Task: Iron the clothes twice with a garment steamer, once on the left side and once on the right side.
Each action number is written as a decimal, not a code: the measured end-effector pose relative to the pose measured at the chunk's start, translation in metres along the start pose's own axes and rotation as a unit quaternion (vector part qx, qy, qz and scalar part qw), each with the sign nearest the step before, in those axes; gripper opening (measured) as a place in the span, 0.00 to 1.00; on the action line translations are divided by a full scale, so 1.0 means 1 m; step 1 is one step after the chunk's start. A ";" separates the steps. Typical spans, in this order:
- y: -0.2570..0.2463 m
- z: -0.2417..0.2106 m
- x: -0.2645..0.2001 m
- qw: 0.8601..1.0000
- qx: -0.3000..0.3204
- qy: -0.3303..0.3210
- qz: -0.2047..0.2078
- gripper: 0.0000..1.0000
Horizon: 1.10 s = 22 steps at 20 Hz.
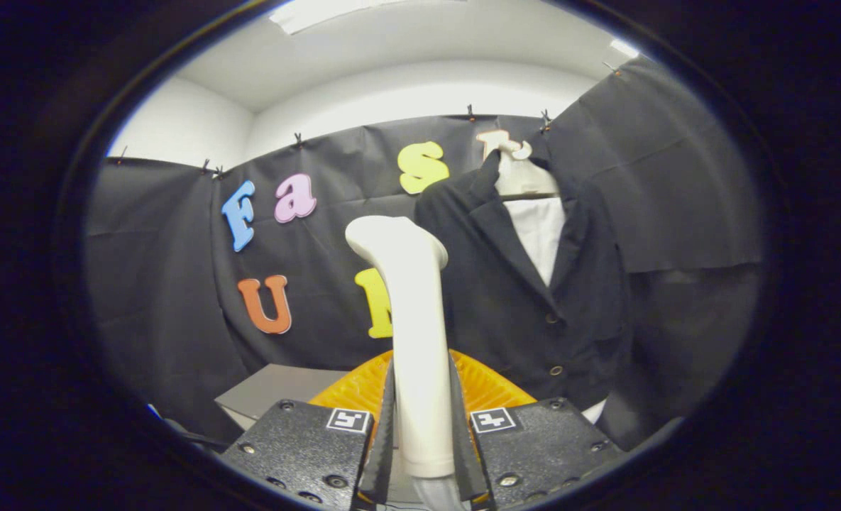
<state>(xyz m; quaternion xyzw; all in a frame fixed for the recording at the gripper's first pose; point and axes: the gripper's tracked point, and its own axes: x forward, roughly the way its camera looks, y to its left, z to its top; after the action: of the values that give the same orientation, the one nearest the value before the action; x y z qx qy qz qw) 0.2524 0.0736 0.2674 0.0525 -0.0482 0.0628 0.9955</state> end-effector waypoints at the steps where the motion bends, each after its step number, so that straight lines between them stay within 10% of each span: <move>1: -0.012 0.010 -0.007 1.000 0.000 -0.009 -0.008 0.38; 22: -0.086 0.068 0.091 0.995 -0.060 -0.056 -0.062 0.38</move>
<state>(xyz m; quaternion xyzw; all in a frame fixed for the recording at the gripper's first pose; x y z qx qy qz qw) 0.3477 -0.0075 0.3354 -0.0005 -0.1039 -0.0054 0.9946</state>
